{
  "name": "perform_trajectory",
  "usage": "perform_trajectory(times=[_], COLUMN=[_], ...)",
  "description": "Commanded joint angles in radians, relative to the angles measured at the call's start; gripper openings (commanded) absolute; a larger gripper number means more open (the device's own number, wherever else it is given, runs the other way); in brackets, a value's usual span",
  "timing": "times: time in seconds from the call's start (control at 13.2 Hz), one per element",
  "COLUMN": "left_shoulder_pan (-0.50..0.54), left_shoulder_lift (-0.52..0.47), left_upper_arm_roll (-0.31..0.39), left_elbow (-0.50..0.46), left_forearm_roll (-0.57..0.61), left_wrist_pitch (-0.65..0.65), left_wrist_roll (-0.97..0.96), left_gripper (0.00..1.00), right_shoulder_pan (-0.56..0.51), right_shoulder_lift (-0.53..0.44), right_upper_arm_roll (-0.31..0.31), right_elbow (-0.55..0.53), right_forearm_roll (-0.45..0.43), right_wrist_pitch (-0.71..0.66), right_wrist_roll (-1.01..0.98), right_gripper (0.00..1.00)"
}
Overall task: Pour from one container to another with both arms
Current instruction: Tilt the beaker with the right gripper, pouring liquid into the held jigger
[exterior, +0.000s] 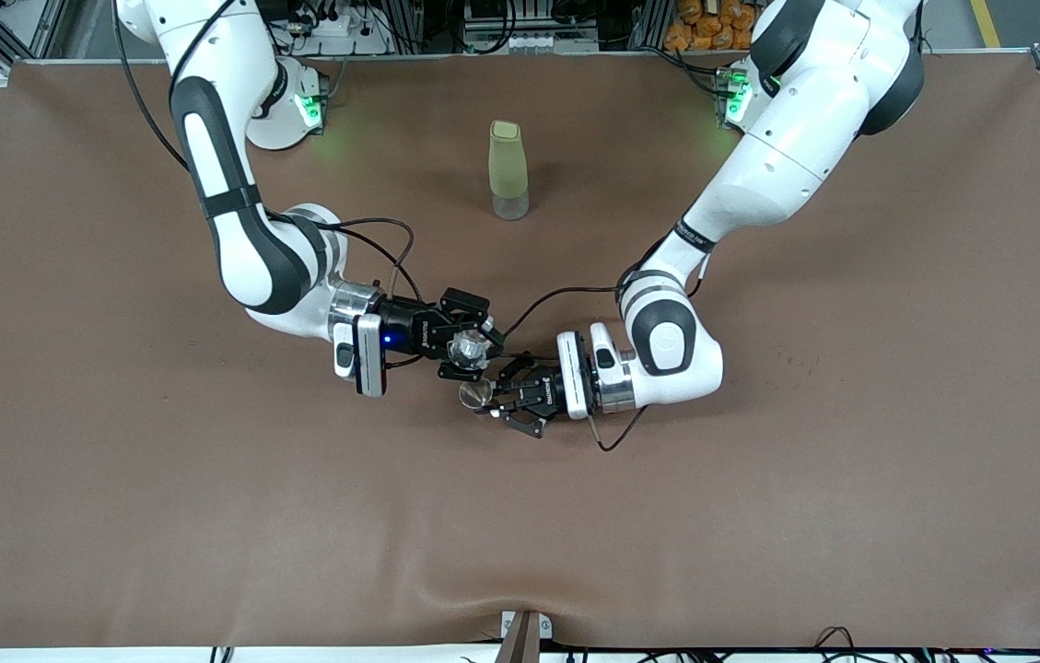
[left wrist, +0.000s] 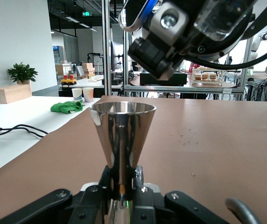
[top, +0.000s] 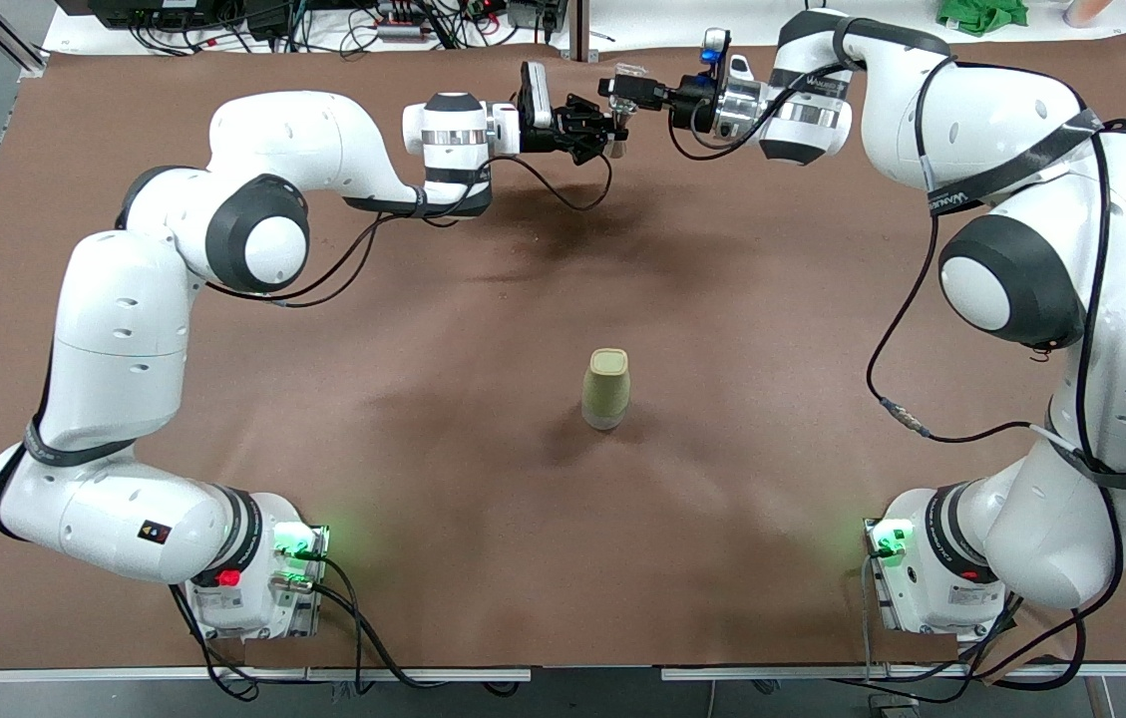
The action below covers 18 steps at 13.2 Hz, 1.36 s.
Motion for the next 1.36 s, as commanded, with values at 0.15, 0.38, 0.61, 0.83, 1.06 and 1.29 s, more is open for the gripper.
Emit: perform_trajectory(times=[0.15,0.38,0.61,0.83,1.06,1.29], left_shoulder_pan=[-0.005,-0.004,-0.005,-0.005,-0.004,-0.002], left_shoulder_lift=[-0.002,-0.002,-0.002,-0.004,-0.004,-0.007], left_upper_arm_roll=[-0.001,-0.001,-0.001,-0.004,-0.006,-0.006], left_elbow=[0.006,0.004,0.004,0.004,0.004,0.001], left_forearm_roll=[-0.036,-0.039,-0.041,-0.042,-0.054,-0.054], left_wrist_pitch=[0.011,0.009,0.008,0.008,0.008,0.006], left_wrist_roll=[0.026,0.05,0.052,0.069,0.079,0.081], left_gripper=[0.0,0.0,0.0,0.0,0.0,0.0], right_shoulder_pan=[-0.002,0.0,-0.002,0.003,0.004,0.006], right_shoulder_lift=[-0.031,-0.026,-0.025,-0.022,-0.016,-0.009], right_upper_arm_roll=[0.011,0.011,0.009,0.009,0.011,0.009], right_elbow=[-0.023,-0.023,-0.021,-0.01,0.0,0.008], right_forearm_roll=[0.01,0.01,0.008,0.008,0.008,0.008], right_wrist_pitch=[-0.001,-0.001,0.001,0.001,0.001,0.001], right_wrist_roll=[0.116,0.167,0.218,0.265,0.301,0.359], right_gripper=[0.0,0.0,0.0,0.0,0.0,0.0])
